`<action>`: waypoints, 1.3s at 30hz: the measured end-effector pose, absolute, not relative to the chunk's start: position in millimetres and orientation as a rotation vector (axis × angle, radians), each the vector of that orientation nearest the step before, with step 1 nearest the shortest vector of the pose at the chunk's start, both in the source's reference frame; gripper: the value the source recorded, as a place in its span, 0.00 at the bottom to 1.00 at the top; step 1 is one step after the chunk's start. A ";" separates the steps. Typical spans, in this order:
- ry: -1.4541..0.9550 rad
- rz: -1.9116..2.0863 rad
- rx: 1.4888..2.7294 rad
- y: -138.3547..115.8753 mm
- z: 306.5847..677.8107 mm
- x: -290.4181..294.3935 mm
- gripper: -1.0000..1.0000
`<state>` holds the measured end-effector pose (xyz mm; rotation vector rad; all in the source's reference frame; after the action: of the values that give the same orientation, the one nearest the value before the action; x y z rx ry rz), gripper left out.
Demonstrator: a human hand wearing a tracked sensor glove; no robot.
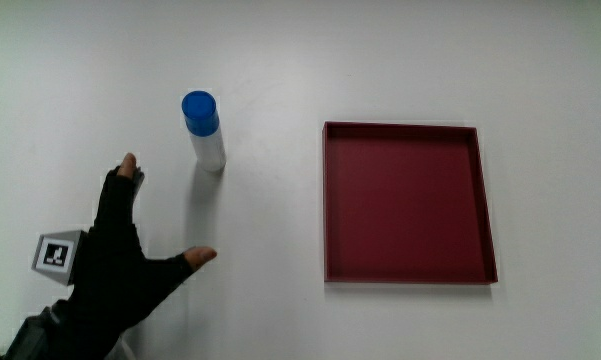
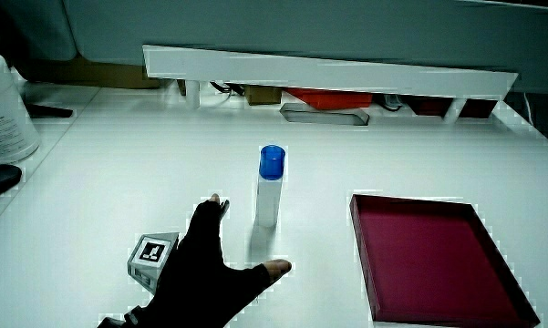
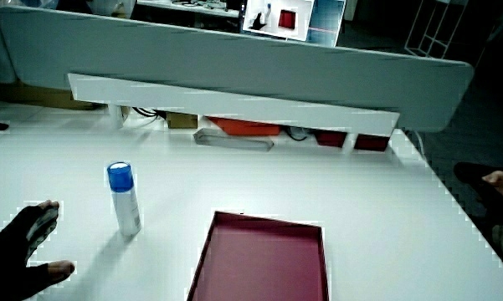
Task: Pick glue from desk
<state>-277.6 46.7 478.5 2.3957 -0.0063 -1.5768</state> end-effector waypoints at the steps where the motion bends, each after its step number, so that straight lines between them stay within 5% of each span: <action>1: -0.019 -1.573 2.390 41.8 479.0 -277.2 0.50; 17: -0.110 -1.573 2.304 -19.7 485.3 -252.7 0.50; 32: -0.187 -1.588 2.294 -36.5 502.7 -242.0 0.50; 39: -0.219 -1.568 2.346 -36.8 502.2 -246.3 0.67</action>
<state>-246.3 -36.8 502.2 2.3460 -0.2188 -1.5677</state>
